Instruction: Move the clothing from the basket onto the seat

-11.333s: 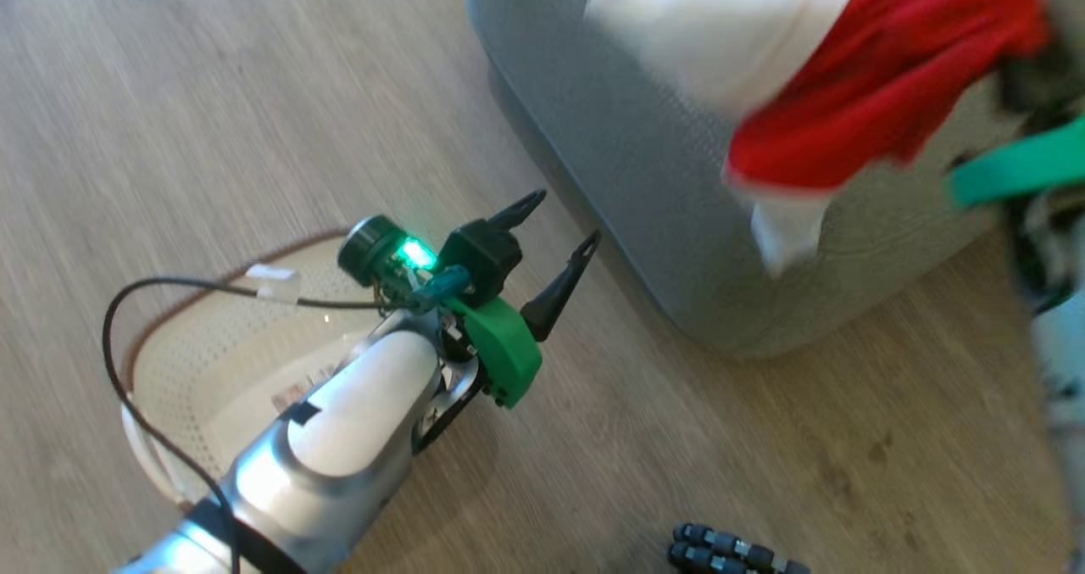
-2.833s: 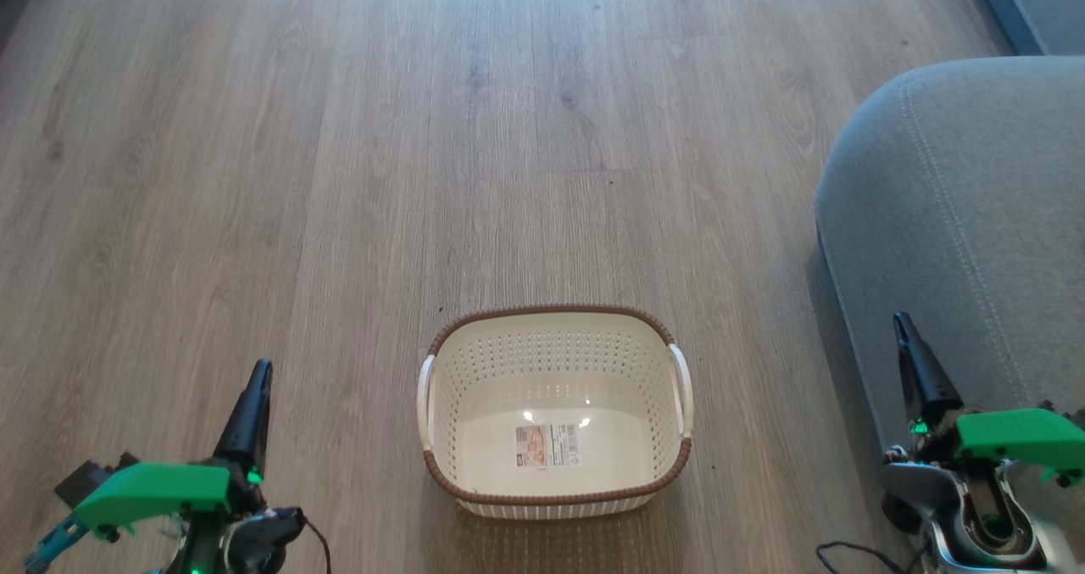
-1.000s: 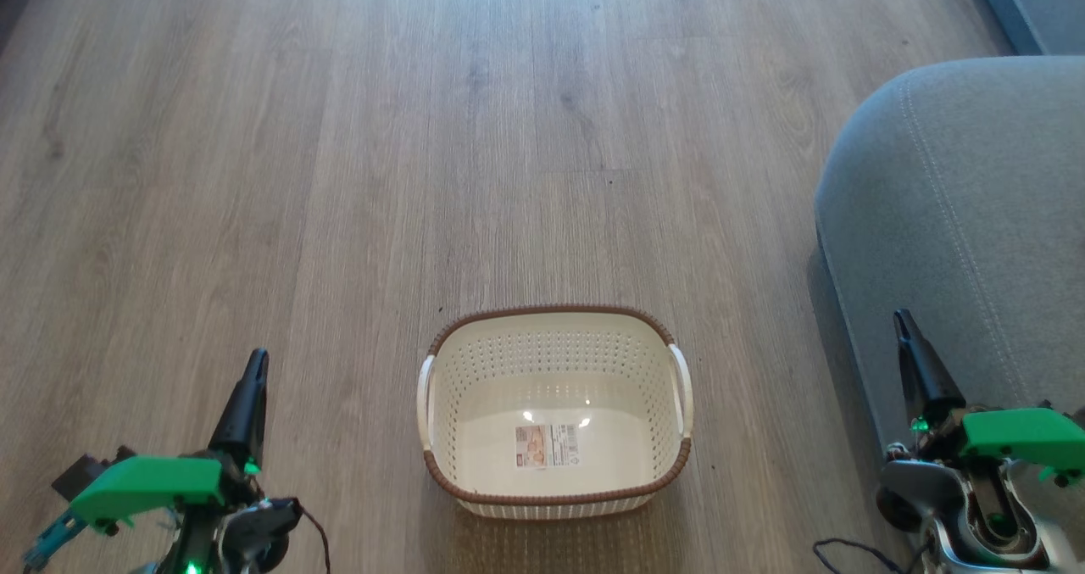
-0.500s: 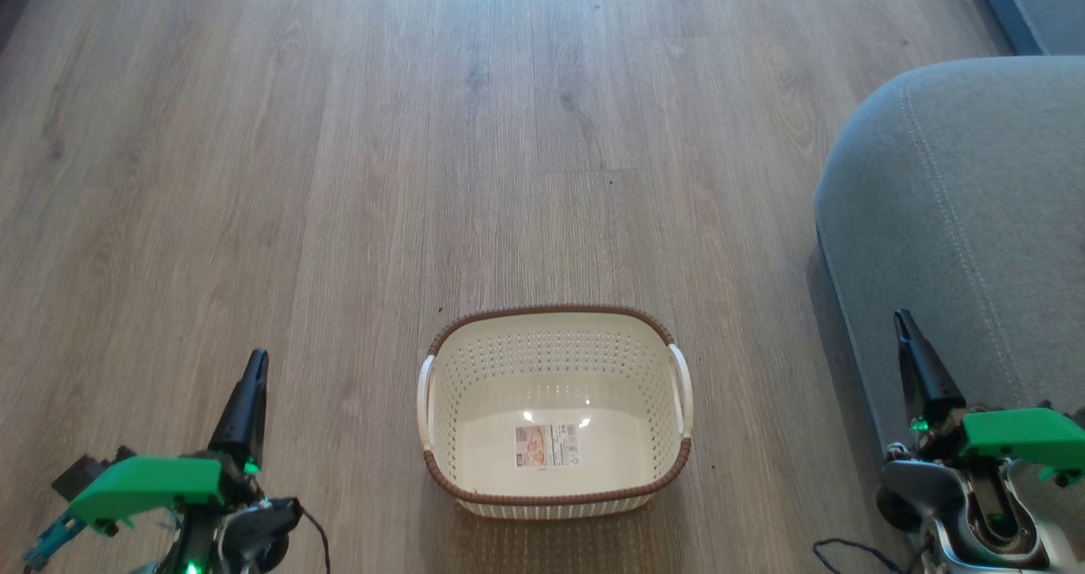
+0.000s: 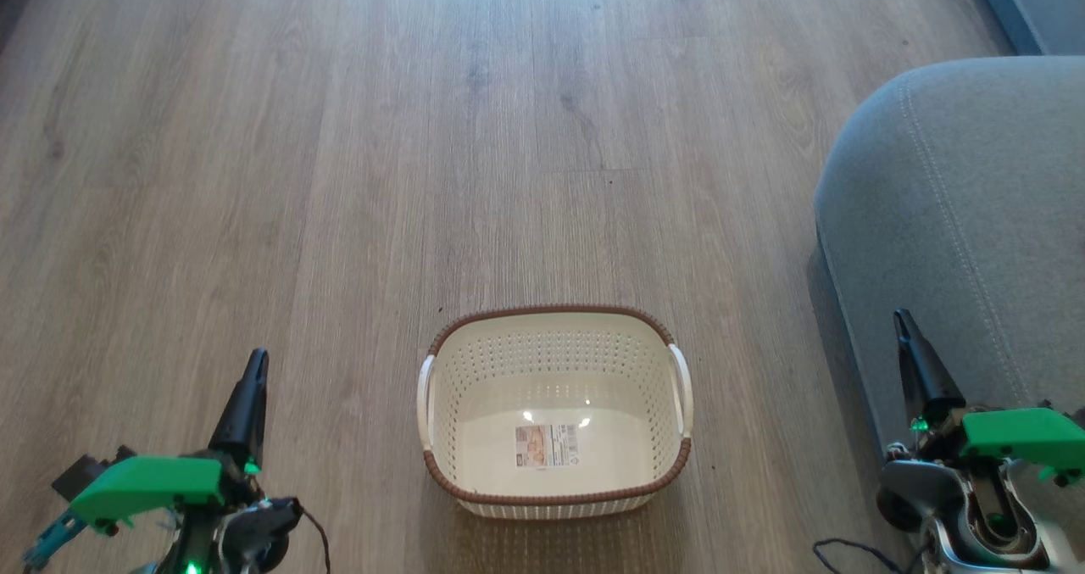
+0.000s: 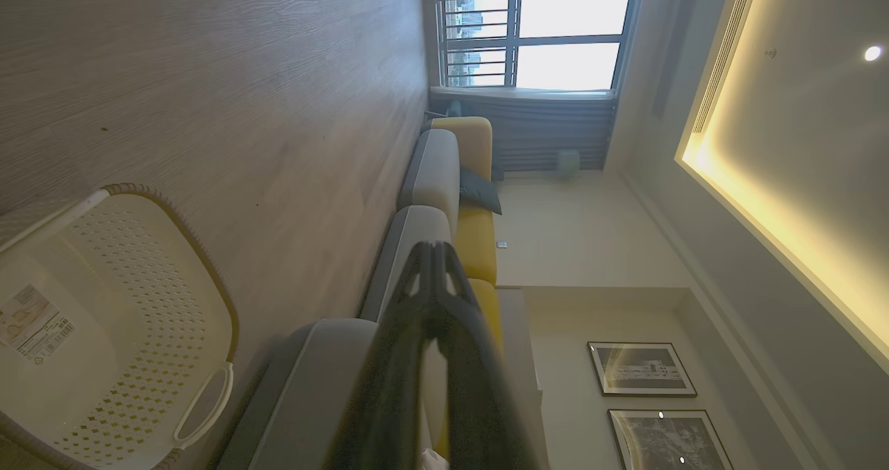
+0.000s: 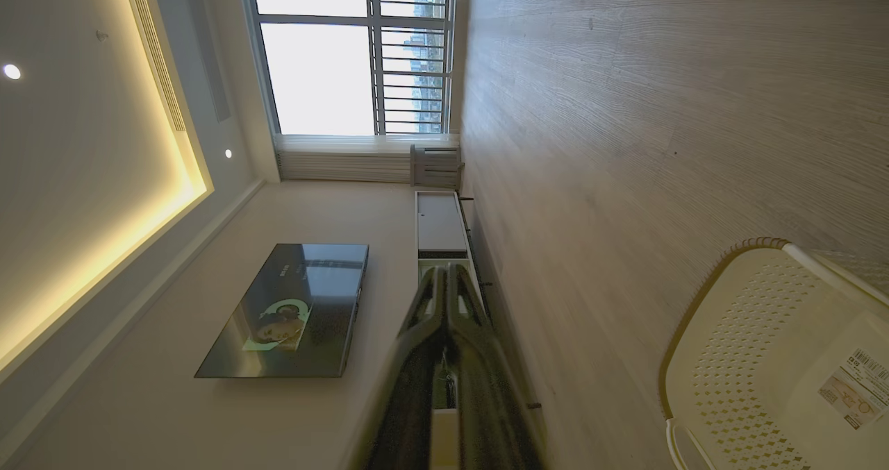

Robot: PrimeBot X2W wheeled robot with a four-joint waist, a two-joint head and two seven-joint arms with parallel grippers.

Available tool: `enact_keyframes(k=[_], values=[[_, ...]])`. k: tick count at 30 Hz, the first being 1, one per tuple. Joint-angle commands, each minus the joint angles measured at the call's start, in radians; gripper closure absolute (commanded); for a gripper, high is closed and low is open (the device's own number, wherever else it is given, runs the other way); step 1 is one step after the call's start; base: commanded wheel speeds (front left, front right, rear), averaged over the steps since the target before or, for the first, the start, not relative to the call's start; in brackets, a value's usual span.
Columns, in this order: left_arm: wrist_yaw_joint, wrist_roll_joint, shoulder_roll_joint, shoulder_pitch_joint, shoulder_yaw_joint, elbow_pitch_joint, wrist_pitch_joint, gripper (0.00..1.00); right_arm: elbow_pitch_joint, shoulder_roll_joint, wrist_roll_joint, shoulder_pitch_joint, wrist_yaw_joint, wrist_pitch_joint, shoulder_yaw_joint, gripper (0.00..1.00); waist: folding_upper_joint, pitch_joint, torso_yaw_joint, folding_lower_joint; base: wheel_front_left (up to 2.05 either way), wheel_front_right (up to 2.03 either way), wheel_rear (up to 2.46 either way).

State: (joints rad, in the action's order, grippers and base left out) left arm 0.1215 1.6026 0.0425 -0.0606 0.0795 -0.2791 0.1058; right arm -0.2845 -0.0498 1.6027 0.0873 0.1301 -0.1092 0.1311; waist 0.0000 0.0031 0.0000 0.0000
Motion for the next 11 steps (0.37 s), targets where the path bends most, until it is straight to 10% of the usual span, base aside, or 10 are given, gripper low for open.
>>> enact_keyframes(k=[1, 11], values=[[0.009, 0.006, 0.008, -0.047, 0.034, 0.034, 0.007, 1.0, 0.04, 0.0, 0.006, 0.021, 0.001, -0.004, -0.017, 1.0, 0.0, 0.0, 0.0, 0.0, 0.0, 0.0, 0.0], [0.009, 0.006, 0.008, -0.047, 0.034, 0.034, 0.007, 1.0, 0.04, 0.0, 0.006, 0.021, 0.001, -0.004, -0.017, 1.0, 0.0, 0.0, 0.0, 0.0, 0.0, 0.0, 0.0]])
